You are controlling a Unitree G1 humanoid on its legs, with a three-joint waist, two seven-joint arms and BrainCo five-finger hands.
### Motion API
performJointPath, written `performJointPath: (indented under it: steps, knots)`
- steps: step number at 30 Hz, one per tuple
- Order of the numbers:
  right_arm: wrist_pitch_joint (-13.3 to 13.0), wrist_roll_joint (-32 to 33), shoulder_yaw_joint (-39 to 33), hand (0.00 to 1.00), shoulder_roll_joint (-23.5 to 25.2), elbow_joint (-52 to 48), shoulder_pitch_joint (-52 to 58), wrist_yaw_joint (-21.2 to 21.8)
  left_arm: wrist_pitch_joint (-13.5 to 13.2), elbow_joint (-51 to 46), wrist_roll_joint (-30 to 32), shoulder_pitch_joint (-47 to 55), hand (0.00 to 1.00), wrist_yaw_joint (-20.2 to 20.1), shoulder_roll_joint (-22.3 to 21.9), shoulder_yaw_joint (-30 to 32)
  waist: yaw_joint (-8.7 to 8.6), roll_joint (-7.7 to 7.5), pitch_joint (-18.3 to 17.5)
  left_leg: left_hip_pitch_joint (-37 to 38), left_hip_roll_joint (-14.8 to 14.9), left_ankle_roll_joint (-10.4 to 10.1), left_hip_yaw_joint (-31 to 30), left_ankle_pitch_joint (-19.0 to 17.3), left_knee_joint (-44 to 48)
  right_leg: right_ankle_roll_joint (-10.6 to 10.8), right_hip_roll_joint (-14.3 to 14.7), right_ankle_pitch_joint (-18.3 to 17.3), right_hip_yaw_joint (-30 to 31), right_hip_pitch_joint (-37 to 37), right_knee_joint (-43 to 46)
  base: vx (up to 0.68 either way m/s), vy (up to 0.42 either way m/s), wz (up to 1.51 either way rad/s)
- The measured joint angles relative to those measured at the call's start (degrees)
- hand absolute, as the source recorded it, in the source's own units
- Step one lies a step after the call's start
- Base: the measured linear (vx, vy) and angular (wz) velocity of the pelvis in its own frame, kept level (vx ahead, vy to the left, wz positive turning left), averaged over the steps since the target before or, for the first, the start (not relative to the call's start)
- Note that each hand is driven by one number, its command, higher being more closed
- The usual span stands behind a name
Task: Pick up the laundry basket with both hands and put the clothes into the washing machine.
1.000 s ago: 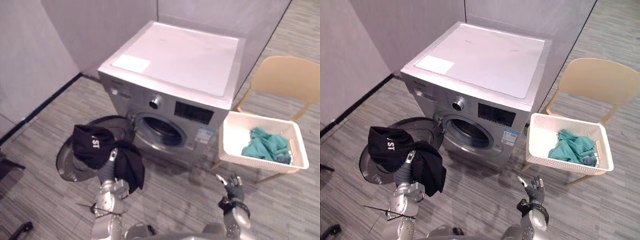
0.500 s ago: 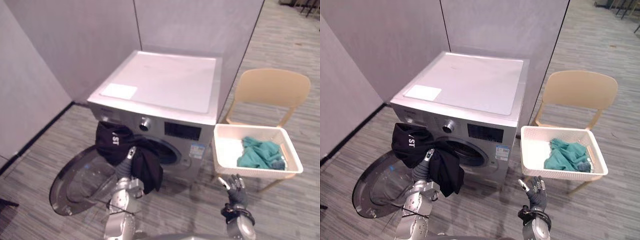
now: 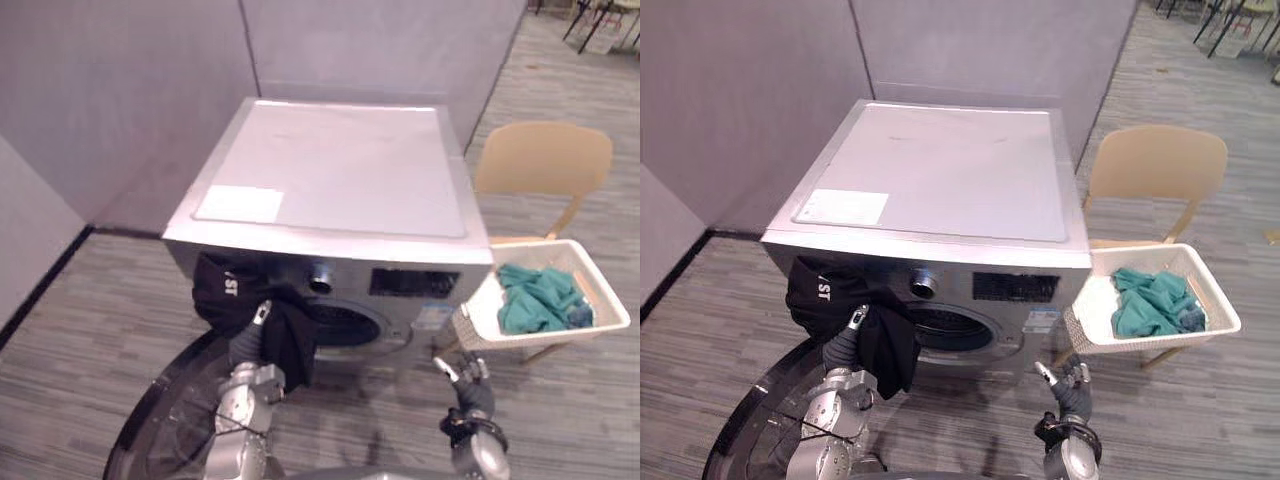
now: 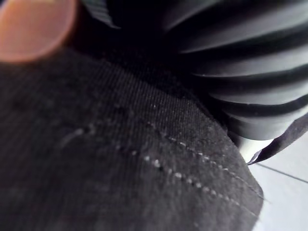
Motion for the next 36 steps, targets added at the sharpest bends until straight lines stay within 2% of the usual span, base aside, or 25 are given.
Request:
performJointPath:
  steps: [2,4,7,8,9,10,11,12,13,14,16,18,19,24,28,32,34,36]
  knots:
    - [-0.3,0.2,0.0,0.0,-0.2,1.4,-1.8,0.5,-0.2,0.4,0.0,-0.4,1.0,0.0,1.1,-0.3,-0.05,-0.36,-0.6,1.7,-0.9,0.7,1.5,0.6,-3.4,0.5,1.0,0.3,0.2,-0.6,-6.4,0.1,0.14,-0.21]
    - [-0.4,0.0,-0.3,0.0,-0.4,3.8,-3.5,1.1,-0.5,1.3,0.0,-0.6,1.0,-0.5,1.3,-0.6,0.03,-0.08,-1.6,1.5,-1.2,0.6,2.5,0.8,-4.6,1.0,0.7,1.5,0.5,-1.1,-8.8,0.07,0.086,-0.25]
    - [0.0,-0.1,-0.1,0.0,-1.1,6.0,-3.8,1.2,-0.5,2.8,0.0,-1.0,1.0,-1.2,1.3,-3.6,0.0,2.22,-0.5,0.1,-0.6,0.6,2.4,1.5,-4.8,1.2,1.2,1.8,0.2,-1.7,-9.8,0.04,-0.017,-0.05]
    - [0.0,-0.1,0.2,0.0,-2.0,6.0,-3.6,1.3,-0.5,2.9,-0.1,-0.7,1.0,-1.3,1.3,-5.5,0.27,2.54,0.1,-1.0,-0.1,0.6,2.2,2.3,-4.7,1.2,1.9,1.8,0.2,-3.6,-7.8,0.0,-0.056,0.04]
    - [-0.1,0.1,0.8,0.0,-2.7,5.3,-4.1,1.3,-0.6,2.8,-0.1,-0.9,1.0,-1.7,1.0,-7.0,0.18,4.27,1.7,-1.7,1.0,1.1,2.1,3.0,-4.5,1.3,3.9,1.8,0.2,-6.9,-1.6,0.0,-0.062,0.0]
    - [-0.1,0.2,1.0,0.0,-3.1,4.7,-4.5,1.3,-0.6,2.6,-0.1,-1.4,1.0,-2.2,0.5,-7.4,0.06,4.85,3.4,-1.9,2.4,1.2,1.9,3.1,-4.0,1.7,5.5,1.9,0.6,-10.3,4.8,-0.05,-0.119,-0.09]
    - [-0.2,0.3,1.7,0.0,-3.3,2.9,-5.2,1.4,-1.0,2.3,-0.1,-2.0,1.0,-2.5,0.3,-7.5,0.32,5.05,5.9,-3.4,4.0,1.0,2.0,2.9,-1.8,1.6,6.2,-1.9,1.3,-16.1,11.7,-0.1,-0.188,-0.08]
    - [-0.4,0.3,3.7,0.0,-2.8,-1.8,-5.0,1.4,-1.4,2.1,-0.1,-2.9,1.0,-2.6,0.8,-7.6,0.3,1.69,7.7,-7.1,3.6,0.5,2.2,2.3,3.3,0.8,5.7,-1.5,1.3,-19.6,10.2,-0.16,-0.234,0.05]
    - [-1.2,0.3,5.4,0.0,-2.8,-5.5,-4.6,1.4,-1.1,2.4,-0.1,-4.1,1.0,-2.7,0.6,-7.9,-0.05,2.19,10.2,-11.3,5.4,-0.2,1.2,-0.2,9.2,1.6,6.9,-4.1,0.3,-22.0,14.5,-0.15,-0.167,0.06]
    - [-1.3,0.3,5.6,0.0,-3.2,-7.5,-4.9,1.4,-1.1,2.4,-0.1,-4.7,1.0,-2.7,0.2,-8.4,0.32,2.43,11.6,-13.9,6.7,-0.3,0.6,-1.3,12.0,1.3,7.7,-5.2,0.1,-24.5,17.1,-0.17,-0.106,-0.01]
    - [-1.4,0.5,5.8,0.0,-3.3,-12.2,-4.5,1.1,-0.7,2.4,-0.1,-5.7,1.0,-2.7,-0.1,-10.4,0.47,1.77,13.6,-19.4,7.0,-0.7,0.0,-4.6,17.8,1.1,7.9,-10.0,0.3,-29.5,22.7,-0.16,-0.076,0.0]
    - [-1.7,0.5,6.7,0.0,-3.8,-14.3,-4.9,0.2,-0.4,2.5,0.0,-7.1,1.0,-2.5,-0.5,-11.5,0.56,2.1,15.3,-24.3,7.4,-1.3,-1.5,-6.7,23.2,0.9,7.9,-12.8,0.4,-33.1,26.8,-0.16,-0.023,0.08]
    - [-1.8,0.7,7.4,0.0,-4.1,-14.8,-5.2,-0.4,-0.2,2.5,0.0,-7.9,1.0,-2.3,-0.6,-11.7,0.57,2.12,17.0,-26.6,7.6,-0.8,-2.4,-7.5,25.7,1.1,8.0,-13.8,0.3,-34.7,29.2,-0.16,0.013,0.11]
    - [-2.3,1.1,8.9,0.0,-2.8,-15.7,-7.0,-3.2,0.2,7.8,0.0,-15.7,1.0,0.9,-0.8,-11.4,2.23,1.98,18.9,-35.4,7.0,-0.9,-5.0,-7.7,30.2,1.4,8.1,-15.0,0.4,-42.8,35.0,-0.12,-0.008,0.1]
    - [-3.7,1.7,8.8,0.0,-2.0,-19.6,-8.3,-5.3,0.7,13.7,0.0,-25.3,1.0,4.3,-2.0,-9.1,2.14,1.67,21.0,-40.7,7.8,-0.8,-5.7,-7.8,34.0,1.4,9.1,-15.0,1.2,-47.9,38.0,-0.04,0.008,-0.11]
    - [-4.1,2.6,8.2,0.0,-1.5,-19.6,-9.6,-7.3,0.8,19.5,-0.3,-37.3,1.0,8.3,-1.6,-2.5,1.36,0.5,22.4,-45.0,9.2,-0.6,-5.6,-8.4,37.1,1.7,10.7,-15.0,2.7,-52.7,40.3,-0.06,0.003,-0.25]
    - [-4.3,3.1,7.9,0.0,-1.3,-19.5,-9.6,-7.9,0.9,22.8,-1.9,-43.3,1.0,9.5,0.3,0.6,1.14,-0.04,23.2,-45.9,10.6,-0.5,-4.7,-9.0,38.4,2.2,12.0,-14.7,4.0,-54.4,41.0,-0.06,-0.005,-0.41]
    - [-5.2,3.7,7.6,0.0,-0.7,-19.5,-9.6,-7.9,1.0,28.5,-5.4,-52.5,1.0,10.6,4.8,5.8,-0.57,-0.85,23.6,-47.7,12.4,-0.3,-3.3,-9.3,39.2,3.2,13.8,-13.6,5.7,-57.2,40.5,-0.06,0.018,-0.56]
